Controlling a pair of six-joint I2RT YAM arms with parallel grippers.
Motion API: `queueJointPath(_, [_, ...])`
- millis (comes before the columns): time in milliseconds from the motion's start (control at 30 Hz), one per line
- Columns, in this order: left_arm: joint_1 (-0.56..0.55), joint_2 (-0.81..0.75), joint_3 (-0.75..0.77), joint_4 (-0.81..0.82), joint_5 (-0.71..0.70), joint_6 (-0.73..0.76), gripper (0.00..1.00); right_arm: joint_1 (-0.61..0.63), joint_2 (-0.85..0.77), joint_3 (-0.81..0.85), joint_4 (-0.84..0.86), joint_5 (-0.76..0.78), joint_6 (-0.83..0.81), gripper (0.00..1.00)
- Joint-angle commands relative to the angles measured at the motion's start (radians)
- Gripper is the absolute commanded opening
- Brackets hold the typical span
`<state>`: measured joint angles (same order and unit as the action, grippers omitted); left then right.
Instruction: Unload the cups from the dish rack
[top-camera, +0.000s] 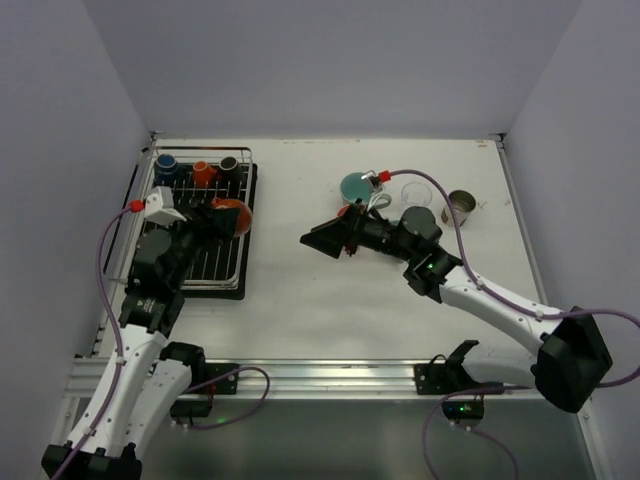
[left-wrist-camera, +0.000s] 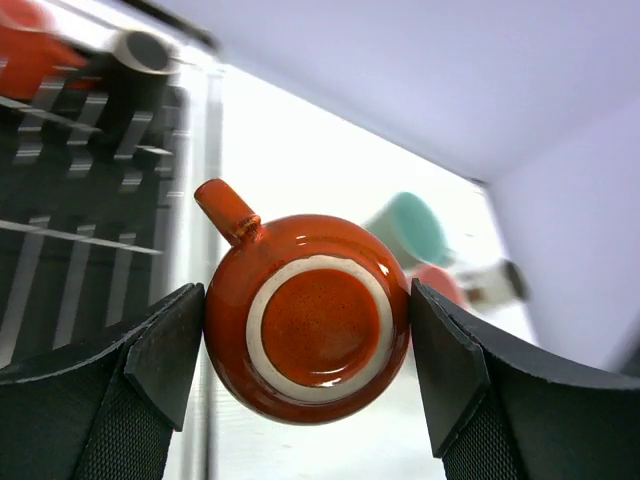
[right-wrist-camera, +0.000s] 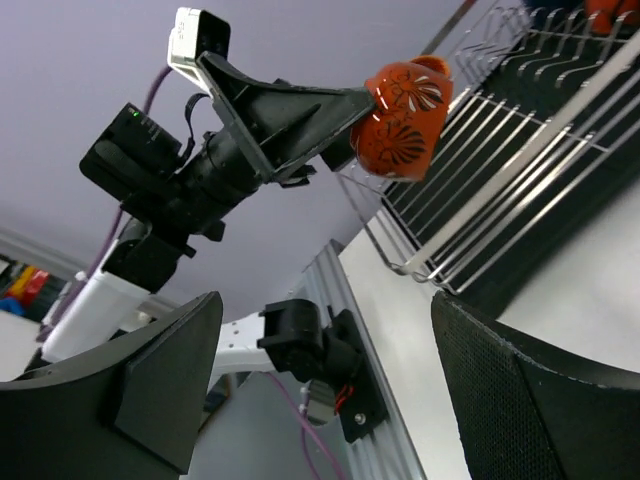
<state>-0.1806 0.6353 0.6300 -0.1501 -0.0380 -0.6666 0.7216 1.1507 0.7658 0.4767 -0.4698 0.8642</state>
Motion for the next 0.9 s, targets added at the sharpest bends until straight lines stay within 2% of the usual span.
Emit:
queueJointPath(0, [-0.005,-0.023,-0.024,0.249,0.343,-0.154,0.22,0.013,0.091,0.058,0.296,-0.068,0.114,0.88])
queueJointPath(133, [-0.007,-0.049,-0.087,0.412,0.486,-0.302,0.22,0.015,0.158,0.101,0.307,-0.113,0.104,0.87])
queueJointPath(367, [-0.007,-0.065,-0.139,0.560,0.561,-0.424,0.21,0.025,0.210,0.170,0.246,-0.138,0.061,0.84])
queueJointPath(533, [-0.007,-0.052,-0.182,0.650,0.575,-0.474,0.21,0.036,0.245,0.176,0.290,-0.150,0.085,0.81])
queueJointPath(700, [-0.007,-0.043,-0.197,0.690,0.589,-0.502,0.21,0.041,0.274,0.187,0.365,-0.196,0.125,0.81])
queueJointPath(833, [-0.008,-0.033,-0.219,0.736,0.595,-0.530,0.21,0.042,0.332,0.220,0.485,-0.286,0.220,0.75])
queueJointPath(867, [-0.010,-0.029,-0.220,0.741,0.595,-0.531,0.22,0.044,0.345,0.225,0.550,-0.306,0.270,0.70])
